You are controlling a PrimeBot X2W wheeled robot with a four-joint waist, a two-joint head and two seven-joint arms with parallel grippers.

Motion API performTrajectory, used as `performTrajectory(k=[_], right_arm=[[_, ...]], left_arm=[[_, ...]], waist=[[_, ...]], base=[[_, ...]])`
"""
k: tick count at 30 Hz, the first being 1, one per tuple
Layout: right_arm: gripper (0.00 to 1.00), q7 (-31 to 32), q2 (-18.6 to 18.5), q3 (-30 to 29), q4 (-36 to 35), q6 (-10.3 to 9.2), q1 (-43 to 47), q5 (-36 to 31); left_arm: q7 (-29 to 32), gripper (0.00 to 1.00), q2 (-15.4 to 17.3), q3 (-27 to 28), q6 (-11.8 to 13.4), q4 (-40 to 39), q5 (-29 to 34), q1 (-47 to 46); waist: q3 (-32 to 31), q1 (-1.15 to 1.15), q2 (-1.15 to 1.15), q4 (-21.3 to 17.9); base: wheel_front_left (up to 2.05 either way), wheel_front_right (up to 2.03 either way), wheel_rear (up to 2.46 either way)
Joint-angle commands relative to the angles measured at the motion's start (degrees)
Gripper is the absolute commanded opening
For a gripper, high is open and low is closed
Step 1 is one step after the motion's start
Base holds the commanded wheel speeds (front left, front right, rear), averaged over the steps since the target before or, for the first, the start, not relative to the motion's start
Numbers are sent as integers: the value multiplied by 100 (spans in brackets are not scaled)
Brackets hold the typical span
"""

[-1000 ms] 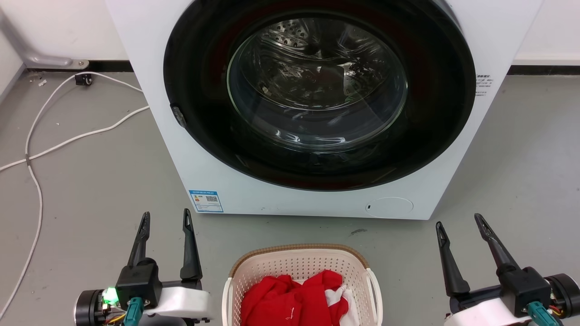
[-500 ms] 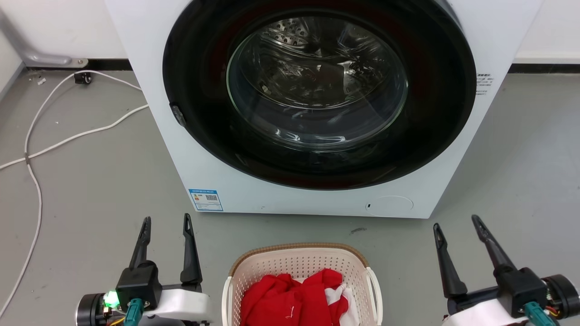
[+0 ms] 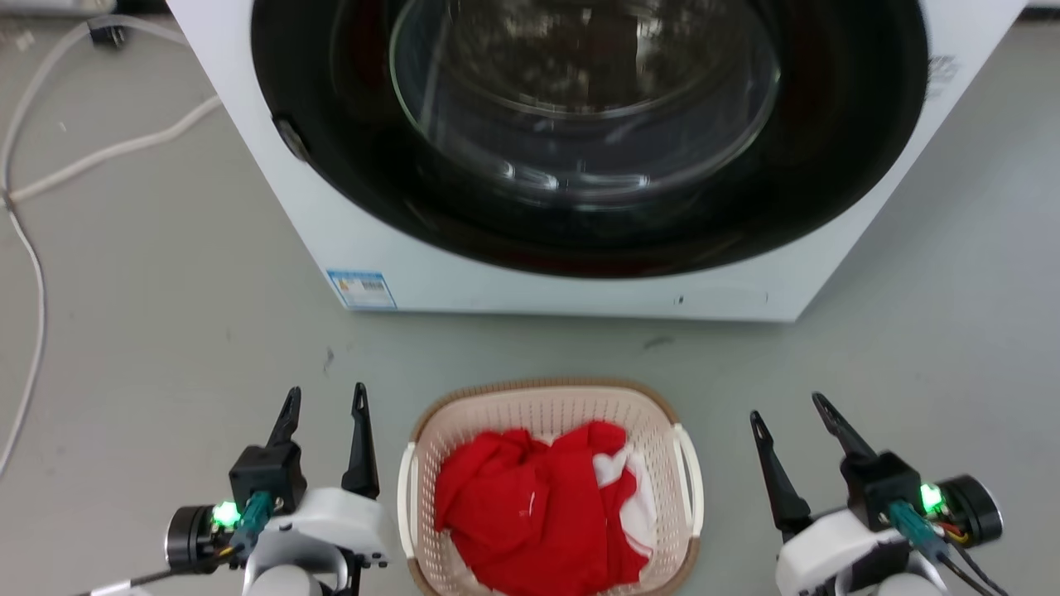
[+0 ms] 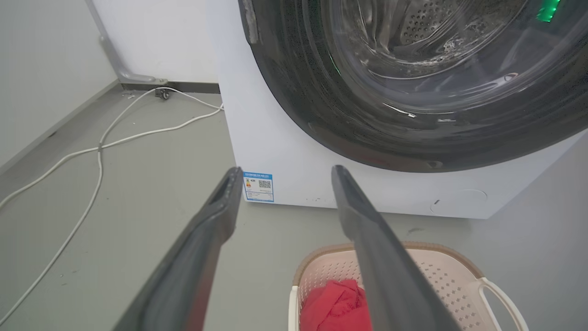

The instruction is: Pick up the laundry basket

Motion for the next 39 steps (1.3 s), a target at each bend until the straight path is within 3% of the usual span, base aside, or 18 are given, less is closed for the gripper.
performTrajectory(k=[1,13,24,39], right_arm=[[100,-12,2,39,193,-4,-237,-73],[100,-12,2,271,1890,-4,-1349,-320],[100,-12,3,415,3335,-4,-2208,-406],[100,-11,3,524,4537,-4,-3051,-374]], left_arm=[[-16,100,8,37,-70,204,-18,-229],[-15,100,8,181,-493,2047,-57,-1280],[-16,100,17,262,-647,2924,26,-1943],[-16,100,26,164,-766,3828,131,-2594]], waist=[[487,0,0,-12],[1512,0,0,-93],[2054,0,0,-56],[2728,0,0,65]], base=[[0,0,0],[0,0,0],[0,0,0],[0,0,0]])
